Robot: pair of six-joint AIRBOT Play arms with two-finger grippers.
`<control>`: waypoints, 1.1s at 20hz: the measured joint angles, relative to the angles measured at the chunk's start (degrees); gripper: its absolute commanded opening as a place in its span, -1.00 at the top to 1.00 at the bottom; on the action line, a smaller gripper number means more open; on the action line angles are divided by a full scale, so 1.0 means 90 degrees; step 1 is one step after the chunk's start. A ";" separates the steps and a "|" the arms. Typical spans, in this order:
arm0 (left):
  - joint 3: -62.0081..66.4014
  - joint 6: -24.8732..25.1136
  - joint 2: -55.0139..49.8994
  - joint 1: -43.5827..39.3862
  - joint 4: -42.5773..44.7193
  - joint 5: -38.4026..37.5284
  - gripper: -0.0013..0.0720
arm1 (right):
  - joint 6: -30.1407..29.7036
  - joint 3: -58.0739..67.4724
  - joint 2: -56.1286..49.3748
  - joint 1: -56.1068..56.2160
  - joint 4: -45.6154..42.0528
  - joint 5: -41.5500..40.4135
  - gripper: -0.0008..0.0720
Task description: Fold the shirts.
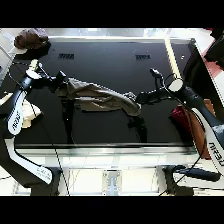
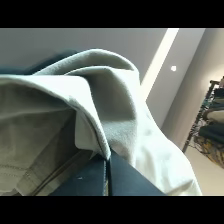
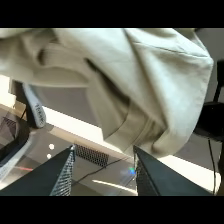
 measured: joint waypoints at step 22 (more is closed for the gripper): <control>0.0000 0.0413 0.0100 0.0000 0.0000 -0.0109 0.94 | -0.0005 0.0034 -0.1309 0.0000 -0.0593 -0.0889 0.95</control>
